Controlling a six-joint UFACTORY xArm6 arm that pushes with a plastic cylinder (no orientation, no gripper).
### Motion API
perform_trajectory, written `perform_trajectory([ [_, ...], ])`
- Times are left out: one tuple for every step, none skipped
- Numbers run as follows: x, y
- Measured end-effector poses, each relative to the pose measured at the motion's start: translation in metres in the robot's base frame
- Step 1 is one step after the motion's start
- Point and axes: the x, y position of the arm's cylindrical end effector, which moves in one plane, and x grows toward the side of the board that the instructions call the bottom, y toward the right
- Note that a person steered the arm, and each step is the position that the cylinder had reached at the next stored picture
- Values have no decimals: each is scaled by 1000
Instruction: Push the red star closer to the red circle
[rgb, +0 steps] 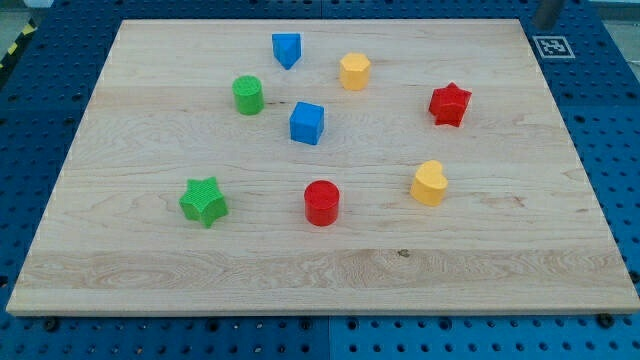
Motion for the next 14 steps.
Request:
perform_trajectory([
  [5, 0],
  [78, 3],
  [103, -30],
  [132, -49],
  [163, -86],
  [167, -98],
  [151, -143],
  [150, -152],
  [167, -162],
  [192, -181],
  [209, -210],
  [234, -230],
  [254, -253],
  [275, -280],
])
